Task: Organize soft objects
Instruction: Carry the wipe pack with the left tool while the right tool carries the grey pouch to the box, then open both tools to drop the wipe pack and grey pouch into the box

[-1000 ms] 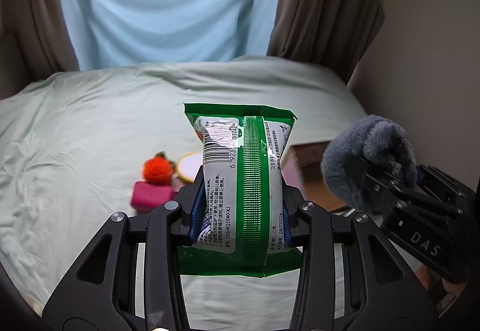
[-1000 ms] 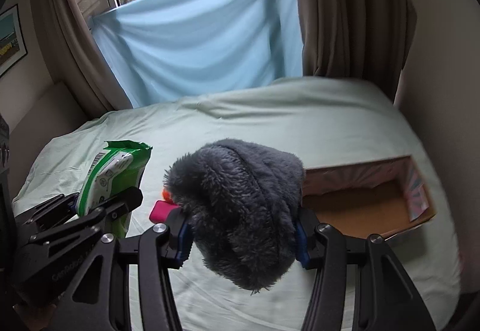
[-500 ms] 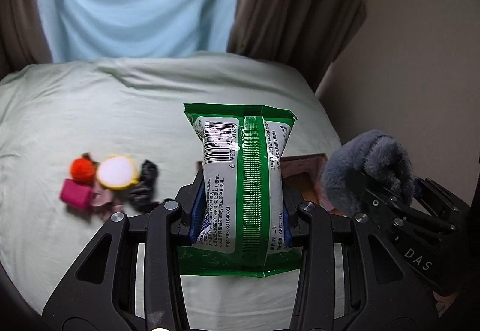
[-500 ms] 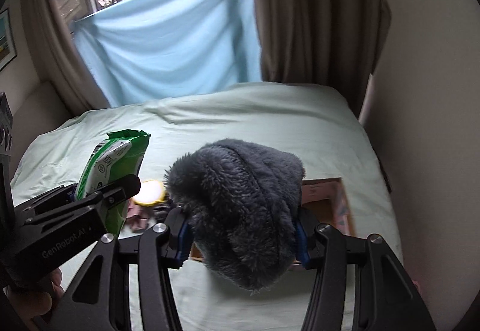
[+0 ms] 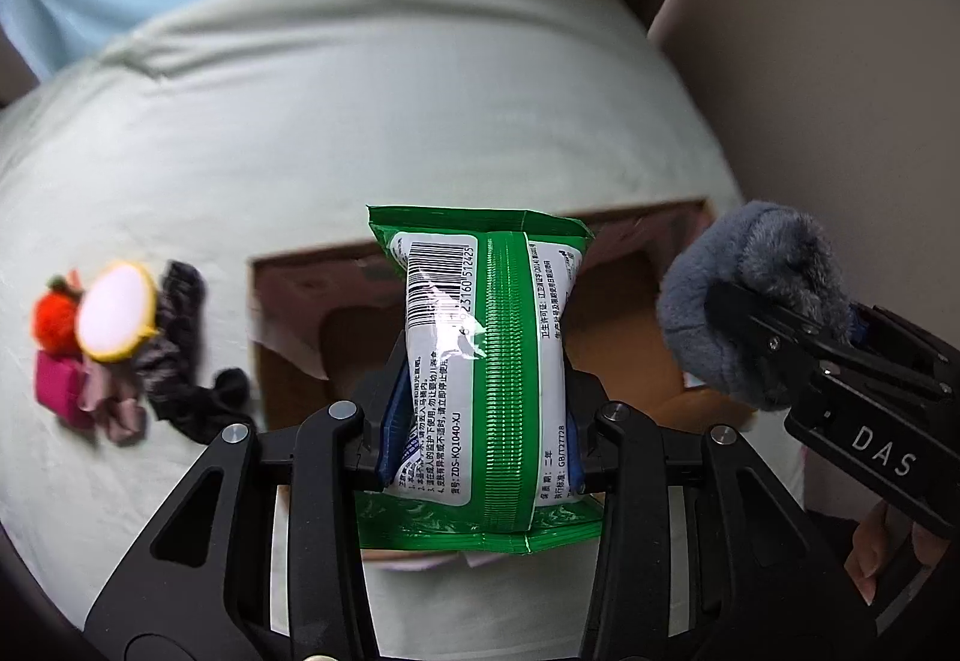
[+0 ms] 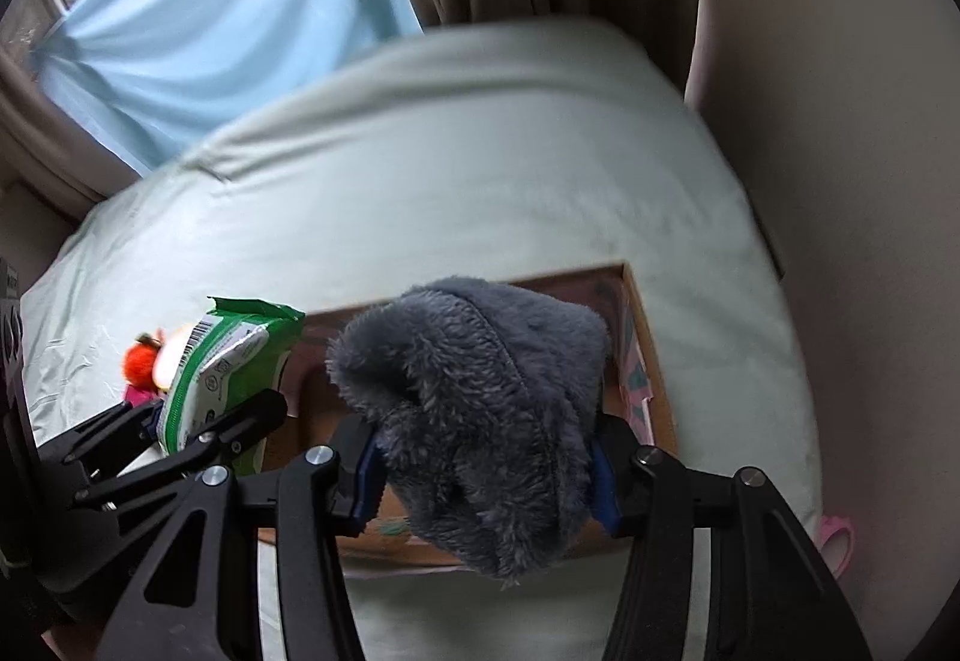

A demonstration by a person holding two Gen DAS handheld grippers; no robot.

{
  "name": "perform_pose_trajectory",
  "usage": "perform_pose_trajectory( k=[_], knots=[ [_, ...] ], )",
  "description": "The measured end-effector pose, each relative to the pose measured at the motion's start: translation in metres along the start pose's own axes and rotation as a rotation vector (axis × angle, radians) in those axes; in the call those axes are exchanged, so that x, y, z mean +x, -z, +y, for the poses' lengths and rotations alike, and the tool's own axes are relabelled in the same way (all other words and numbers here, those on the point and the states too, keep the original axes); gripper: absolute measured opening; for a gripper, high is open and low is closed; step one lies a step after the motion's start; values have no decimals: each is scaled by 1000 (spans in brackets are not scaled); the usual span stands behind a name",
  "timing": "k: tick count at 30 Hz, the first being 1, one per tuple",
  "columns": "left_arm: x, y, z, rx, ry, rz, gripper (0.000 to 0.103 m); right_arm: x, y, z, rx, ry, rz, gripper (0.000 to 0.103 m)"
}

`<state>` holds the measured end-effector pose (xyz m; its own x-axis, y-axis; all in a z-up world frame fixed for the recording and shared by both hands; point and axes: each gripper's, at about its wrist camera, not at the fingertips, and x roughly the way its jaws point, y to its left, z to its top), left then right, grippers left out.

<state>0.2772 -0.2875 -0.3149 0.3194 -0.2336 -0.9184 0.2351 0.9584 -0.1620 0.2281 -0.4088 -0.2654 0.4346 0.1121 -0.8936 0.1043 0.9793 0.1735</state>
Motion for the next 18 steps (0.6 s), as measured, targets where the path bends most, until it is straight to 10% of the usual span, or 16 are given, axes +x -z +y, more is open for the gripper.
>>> perform_pose_trajectory(
  k=[11,12,14,18],
  knots=[
    [89,7,10,20,-38,209,38,82,0,-20,66,-42,163,54],
    [89,6,9,30,-62,205,42,86,0,-22,82,-51,173,57],
    [86,4,7,68,-117,194,99,88,-1,-25,117,-56,172,88],
    [73,8,5,119,-141,148,103,91,-6,-28,133,-47,177,103]
  ],
)
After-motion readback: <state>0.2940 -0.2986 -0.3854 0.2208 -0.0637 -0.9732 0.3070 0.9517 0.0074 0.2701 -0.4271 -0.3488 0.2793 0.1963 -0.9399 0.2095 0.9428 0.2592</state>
